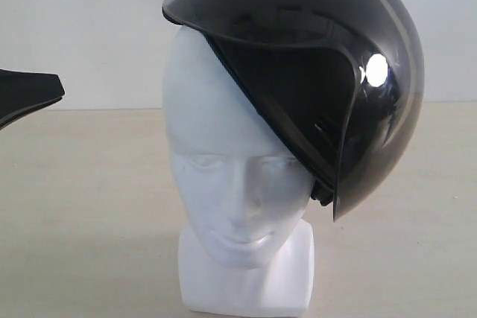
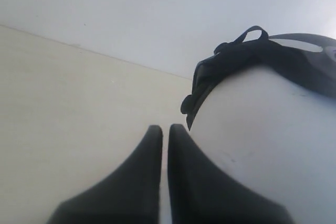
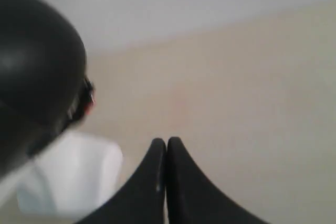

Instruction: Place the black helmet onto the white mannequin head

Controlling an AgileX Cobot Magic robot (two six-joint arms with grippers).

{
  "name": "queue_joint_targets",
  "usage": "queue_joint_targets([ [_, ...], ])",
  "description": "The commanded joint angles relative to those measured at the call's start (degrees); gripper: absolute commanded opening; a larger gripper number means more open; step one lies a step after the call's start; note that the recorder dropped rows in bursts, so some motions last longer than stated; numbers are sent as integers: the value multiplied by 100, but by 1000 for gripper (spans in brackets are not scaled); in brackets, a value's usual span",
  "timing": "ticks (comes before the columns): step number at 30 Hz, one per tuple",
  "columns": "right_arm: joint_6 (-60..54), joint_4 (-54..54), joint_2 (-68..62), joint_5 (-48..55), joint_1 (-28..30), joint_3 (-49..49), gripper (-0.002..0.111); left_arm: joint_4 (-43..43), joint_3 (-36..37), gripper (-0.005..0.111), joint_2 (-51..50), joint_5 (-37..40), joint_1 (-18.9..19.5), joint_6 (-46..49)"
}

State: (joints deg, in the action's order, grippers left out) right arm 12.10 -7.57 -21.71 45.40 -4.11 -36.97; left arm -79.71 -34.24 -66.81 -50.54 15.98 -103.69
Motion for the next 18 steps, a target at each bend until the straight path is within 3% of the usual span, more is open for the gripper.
queue_joint_targets([
  [1, -181, 153, -1580, 2456, 10, -946, 0, -23, 31, 4, 47, 65, 7, 62],
  [6, -378, 383, -2664, 2452, 10, -1152, 0, -388, 31, 4, 47, 65, 7, 54],
  [14, -494, 689, -3912, 1043, 22, -1152, 0, -317, 19, 4, 47, 65, 7, 54],
  [18, -1210, -722, -4611, 1007, 245, -1176, 0, -781, -227, 4, 47, -25, 7, 54],
])
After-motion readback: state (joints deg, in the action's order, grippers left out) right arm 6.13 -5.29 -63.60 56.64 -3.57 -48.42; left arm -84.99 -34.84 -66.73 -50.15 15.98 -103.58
